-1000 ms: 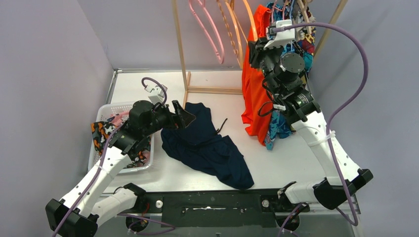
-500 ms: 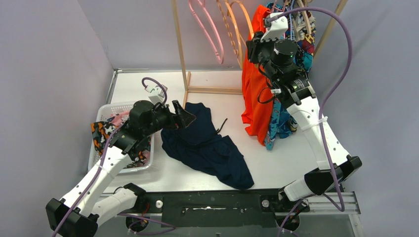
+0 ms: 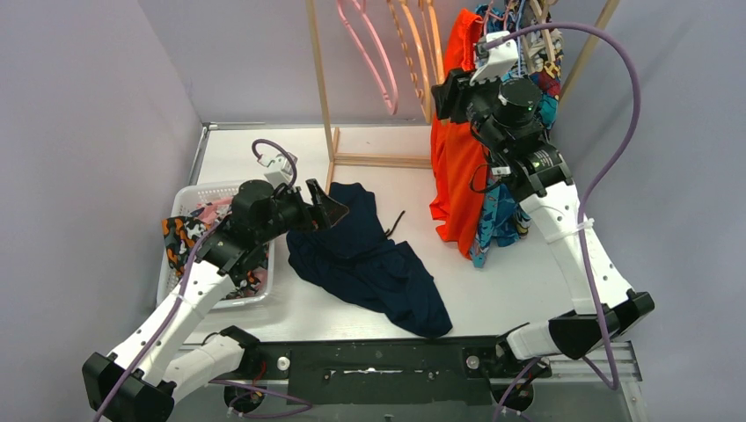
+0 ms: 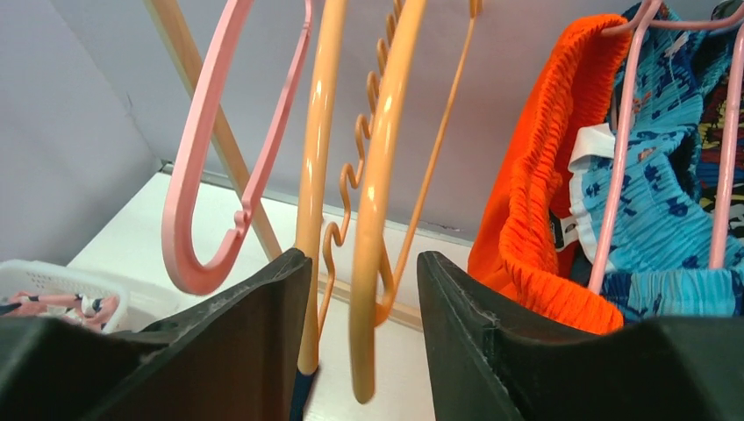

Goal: Remove the shorts from the hanger
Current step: Place the hanger on the clothes rod, then pick up the shorts at the center of the board.

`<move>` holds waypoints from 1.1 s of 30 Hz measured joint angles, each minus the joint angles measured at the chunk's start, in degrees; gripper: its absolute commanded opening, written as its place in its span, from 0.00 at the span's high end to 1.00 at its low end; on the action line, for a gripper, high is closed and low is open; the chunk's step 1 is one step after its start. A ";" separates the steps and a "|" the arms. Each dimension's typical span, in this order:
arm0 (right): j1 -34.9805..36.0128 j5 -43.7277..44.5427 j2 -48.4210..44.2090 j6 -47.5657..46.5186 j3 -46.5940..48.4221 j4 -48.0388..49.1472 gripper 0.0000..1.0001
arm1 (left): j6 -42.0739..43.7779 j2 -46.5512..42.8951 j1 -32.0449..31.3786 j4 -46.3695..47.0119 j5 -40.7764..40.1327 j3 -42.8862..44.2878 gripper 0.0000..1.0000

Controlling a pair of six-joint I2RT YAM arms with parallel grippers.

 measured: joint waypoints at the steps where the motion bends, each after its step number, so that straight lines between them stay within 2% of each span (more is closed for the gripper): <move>1: 0.00 -0.26 -0.48 0.07 -0.61 -0.11 0.46 | 0.02 0.00 0.00 -0.13 -0.24 -0.02 0.16; 7: 0.00 -1.22 -7.56 1.36 -9.94 1.44 0.36 | -2.21 -3.21 0.07 2.43 -2.14 -4.33 0.15; 13: 0.00 -2.67 -17.20 4.90 -21.11 4.79 0.32 | -4.72 -6.88 0.85 3.76 -6.47 -8.52 0.02; 18: 1.25 -11.26 -28.94 9.79 -37.46 13.16 0.31 | -10.78 -10.47 1.38 3.10 -13.77 -10.49 0.02; 22: 7.50 -15.61 -34.80 12.07 -48.96 17.42 0.25 | -13.33 -14.53 1.68 5.14 -14.34 -16.04 0.02; 26: 15.69 -15.08 -33.46 12.39 -55.43 18.03 0.19 | -14.75 -13.60 1.70 5.95 -12.07 -18.43 0.02; 29: 21.81 -11.04 -28.76 12.55 -59.54 17.68 0.13 | -14.53 -10.03 1.70 5.66 -10.51 -17.49 0.02; 33: 25.16 -5.18 -21.35 13.33 -62.38 15.54 0.09 | -13.14 -3.82 1.70 2.03 -8.70 -13.60 0.02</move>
